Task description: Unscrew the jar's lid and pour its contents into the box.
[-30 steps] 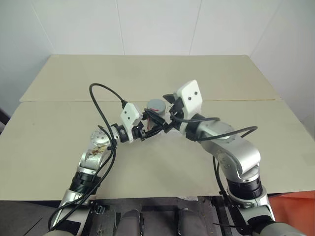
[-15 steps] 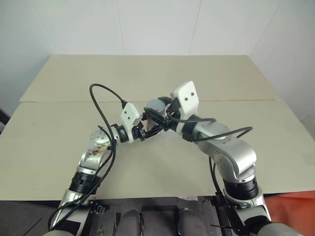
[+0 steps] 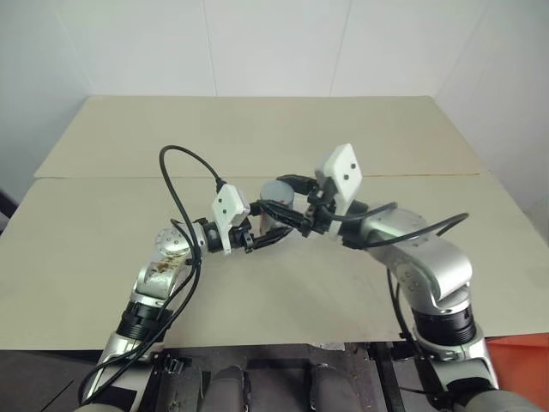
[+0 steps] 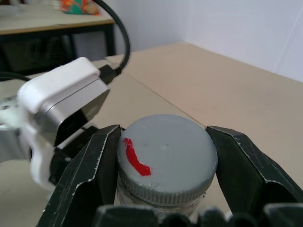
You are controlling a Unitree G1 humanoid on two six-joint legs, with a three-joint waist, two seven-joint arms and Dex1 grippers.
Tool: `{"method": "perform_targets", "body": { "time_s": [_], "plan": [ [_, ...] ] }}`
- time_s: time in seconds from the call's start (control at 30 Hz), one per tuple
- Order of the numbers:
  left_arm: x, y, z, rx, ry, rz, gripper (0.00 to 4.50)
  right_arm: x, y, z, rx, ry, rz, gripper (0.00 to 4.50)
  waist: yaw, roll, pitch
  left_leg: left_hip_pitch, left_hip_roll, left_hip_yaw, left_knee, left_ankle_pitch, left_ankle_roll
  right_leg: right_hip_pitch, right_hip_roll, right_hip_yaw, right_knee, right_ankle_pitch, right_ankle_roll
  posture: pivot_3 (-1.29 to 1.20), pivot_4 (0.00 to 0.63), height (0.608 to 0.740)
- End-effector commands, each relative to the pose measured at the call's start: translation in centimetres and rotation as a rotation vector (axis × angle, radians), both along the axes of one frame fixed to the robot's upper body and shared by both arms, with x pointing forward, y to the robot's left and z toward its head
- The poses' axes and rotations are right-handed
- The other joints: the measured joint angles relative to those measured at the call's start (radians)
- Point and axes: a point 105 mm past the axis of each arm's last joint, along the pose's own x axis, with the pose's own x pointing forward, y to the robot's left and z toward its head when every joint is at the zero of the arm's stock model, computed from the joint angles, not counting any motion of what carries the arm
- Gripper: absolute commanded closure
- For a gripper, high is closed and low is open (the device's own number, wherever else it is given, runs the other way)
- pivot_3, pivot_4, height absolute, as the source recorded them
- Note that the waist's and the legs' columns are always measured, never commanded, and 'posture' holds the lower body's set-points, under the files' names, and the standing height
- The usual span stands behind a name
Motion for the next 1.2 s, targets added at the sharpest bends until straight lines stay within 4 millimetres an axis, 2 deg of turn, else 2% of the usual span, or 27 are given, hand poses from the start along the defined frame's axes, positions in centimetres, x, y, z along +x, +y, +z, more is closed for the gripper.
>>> {"method": "perform_targets", "body": {
  "time_s": [0.03,0.27,0.37,0.57,0.97,1.13,1.2],
  "plan": [
    [-0.4,0.4,1.6,-0.03,-0.055,-0.009,1.71,-2.0,0.4,0.5,0.008,-0.004,0.244,1.68,-0.001,0.0,0.0,0.0,0.0,0.0,0.0,0.0,0.0,0.0,0.0,0.0,0.0,0.0,0.0,0.0,0.15,0.74],
    [-1.9,0.3,2.0,-0.047,-0.067,-0.07,1.71,-2.7,-0.2,0.2,-0.034,0.014,0.467,1.68,-0.001,0.0,0.0,0.0,0.0,0.0,0.0,0.0,0.0,0.0,0.0,0.001,0.0,0.0,0.0,0.0,0.15,0.74],
    [-3.3,0.8,2.4,-0.055,-0.063,-0.14,1.71,-3.1,-0.5,0.1,-0.044,0.018,0.571,1.68,-0.001,0.0,0.0,0.0,0.0,0.0,0.0,0.0,0.0,0.0,0.0,0.001,0.0,0.0,0.0,0.0,0.15,0.74],
    [-4.4,1.3,2.5,-0.038,-0.055,-0.196,1.71,-3.7,-0.9,0.1,-0.069,0.018,0.695,1.68,0.0,0.0,0.0,0.0,0.0,0.0,0.0,0.0,0.0,0.0,0.0,0.001,0.0,0.0,0.0,0.0,0.15,0.74],
    [-4.4,1.0,2.6,-0.042,-0.057,-0.21,1.71,-3.8,-1.1,-0.3,-0.081,0.006,0.702,1.68,0.002,0.0,0.0,0.0,0.0,0.0,0.0,0.0,0.0,0.0,0.0,0.0,0.0,0.0,0.0,0.0,0.15,0.74],
    [-3.9,1.0,2.3,-0.038,-0.054,-0.185,1.71,-3.1,-1.1,-0.1,-0.071,-0.009,0.621,0.08,0.002,0.0,0.0,0.0,0.0,0.0,0.0,0.0,0.0,0.0,0.0,0.0,0.001,0.0,0.0,0.0,0.15,0.74],
    [-3.5,1.0,2.1,-0.036,-0.049,-0.158,1.71,-2.8,-1.2,0.1,-0.06,-0.022,0.575,0.03,0.002,0.0,0.0,0.0,0.0,0.0,0.0,0.0,0.0,0.0,0.0,0.0,0.0,0.0,0.0,0.0,0.15,0.74]
  ]
}}
